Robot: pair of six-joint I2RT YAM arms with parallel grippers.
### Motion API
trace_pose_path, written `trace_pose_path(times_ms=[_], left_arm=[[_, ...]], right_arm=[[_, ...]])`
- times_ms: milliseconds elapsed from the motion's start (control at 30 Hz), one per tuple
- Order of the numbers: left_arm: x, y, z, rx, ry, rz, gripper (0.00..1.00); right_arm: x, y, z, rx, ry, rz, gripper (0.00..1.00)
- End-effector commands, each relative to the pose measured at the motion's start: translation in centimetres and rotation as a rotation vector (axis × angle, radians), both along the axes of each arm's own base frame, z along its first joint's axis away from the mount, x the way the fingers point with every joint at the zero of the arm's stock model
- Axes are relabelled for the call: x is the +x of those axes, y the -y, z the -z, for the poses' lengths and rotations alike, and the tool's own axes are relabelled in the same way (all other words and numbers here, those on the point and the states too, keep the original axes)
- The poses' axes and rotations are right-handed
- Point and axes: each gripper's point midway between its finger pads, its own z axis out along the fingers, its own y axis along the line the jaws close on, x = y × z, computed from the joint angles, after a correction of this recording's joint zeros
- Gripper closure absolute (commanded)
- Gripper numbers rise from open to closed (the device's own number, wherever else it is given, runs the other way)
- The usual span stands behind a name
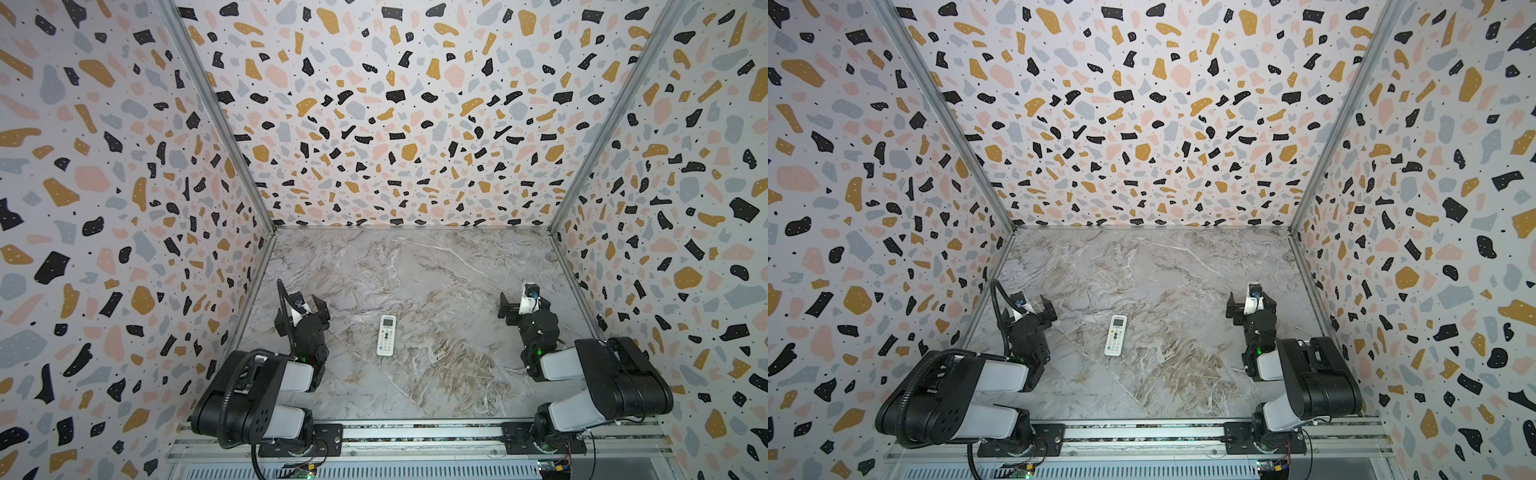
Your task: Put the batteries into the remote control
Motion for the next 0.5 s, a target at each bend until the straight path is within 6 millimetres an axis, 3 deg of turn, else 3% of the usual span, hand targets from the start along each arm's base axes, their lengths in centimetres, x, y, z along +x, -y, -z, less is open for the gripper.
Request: trace_pose_path(times_ms=[0, 467], left_arm=[[0.17, -0.11, -1.25, -0.018, 0.059, -0.005, 0.01], [0.16, -0.10, -1.25, -0.018, 0.059, -0.004, 0.01]], right_arm=[[0.22, 0.16, -0.83, 0.010, 0.027, 0.008, 0.01], [0.24, 0.11, -0.80, 0.010, 0.026, 0.006, 0.01]])
